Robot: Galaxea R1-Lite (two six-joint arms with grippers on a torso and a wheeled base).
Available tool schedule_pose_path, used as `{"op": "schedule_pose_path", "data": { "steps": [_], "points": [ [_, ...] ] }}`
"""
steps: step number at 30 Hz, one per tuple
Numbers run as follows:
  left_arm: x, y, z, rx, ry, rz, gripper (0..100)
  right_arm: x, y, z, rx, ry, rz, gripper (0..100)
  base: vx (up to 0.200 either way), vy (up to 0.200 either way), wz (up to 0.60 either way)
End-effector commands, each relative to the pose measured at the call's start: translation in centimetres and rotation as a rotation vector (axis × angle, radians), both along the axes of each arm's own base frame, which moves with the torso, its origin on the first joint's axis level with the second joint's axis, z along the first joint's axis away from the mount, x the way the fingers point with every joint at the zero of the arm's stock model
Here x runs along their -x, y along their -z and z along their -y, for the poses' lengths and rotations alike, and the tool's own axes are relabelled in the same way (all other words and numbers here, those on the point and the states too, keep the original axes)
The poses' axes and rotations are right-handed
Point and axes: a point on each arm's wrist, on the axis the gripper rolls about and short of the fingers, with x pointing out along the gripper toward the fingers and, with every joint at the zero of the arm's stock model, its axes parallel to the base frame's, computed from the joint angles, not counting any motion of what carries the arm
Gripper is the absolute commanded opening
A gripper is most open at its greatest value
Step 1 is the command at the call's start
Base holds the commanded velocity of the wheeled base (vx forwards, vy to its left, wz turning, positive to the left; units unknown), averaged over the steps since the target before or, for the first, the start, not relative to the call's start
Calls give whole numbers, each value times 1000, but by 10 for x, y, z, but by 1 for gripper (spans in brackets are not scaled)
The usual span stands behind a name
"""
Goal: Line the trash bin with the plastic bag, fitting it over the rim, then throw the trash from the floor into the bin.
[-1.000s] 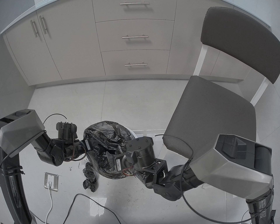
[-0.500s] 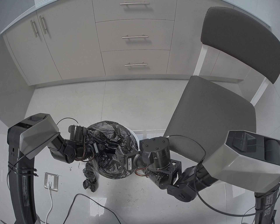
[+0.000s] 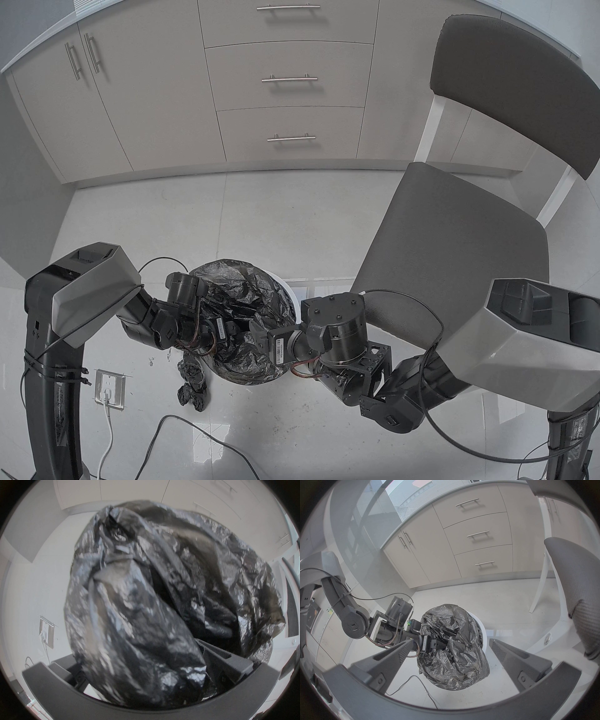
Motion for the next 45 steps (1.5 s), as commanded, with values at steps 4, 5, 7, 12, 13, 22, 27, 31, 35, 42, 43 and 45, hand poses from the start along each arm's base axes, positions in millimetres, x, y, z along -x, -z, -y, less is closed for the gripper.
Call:
{"op": "schedule_pose_path", "data": {
  "steps": [4,5,7,12,13,22,27,31,35,42,43,45],
  "points": [
    [-2,-9,6,-28,37,-40,100,1,-5,1,-20,4,0,100,0,0,0],
    [-2,-9,6,-28,37,-40,100,1,-5,1,-20,4,0,100,0,0,0],
    [1,-13,4,-61,74,-64,100,2,-6,1,-21,3,-1,100,0,0,0],
    [3,-13,0,-123,145,-87,100,5,-7,-2,-24,0,3,100,0,0,0],
    [3,-13,0,-123,145,-87,100,5,-7,-2,-24,0,3,100,0,0,0],
    [6,-1,-7,-224,267,-121,100,6,-14,-2,-49,4,8,100,0,0,0],
    [5,1,-3,-233,292,-117,100,6,-12,-2,-57,8,-2,100,0,0,0],
    [8,2,6,-232,318,-120,100,6,-13,-2,-60,9,-2,100,0,0,0],
    [12,0,13,-218,349,-126,100,6,-13,-3,-60,8,-2,100,0,0,0],
    [15,2,17,-235,382,-157,100,5,-11,-4,-68,11,-10,100,0,0,0],
    [16,3,17,-237,384,-164,100,5,-11,-3,-68,12,-10,100,0,0,0],
    [17,2,19,-238,391,-170,100,5,-11,-4,-68,11,-10,100,0,0,0]
  ]
}}
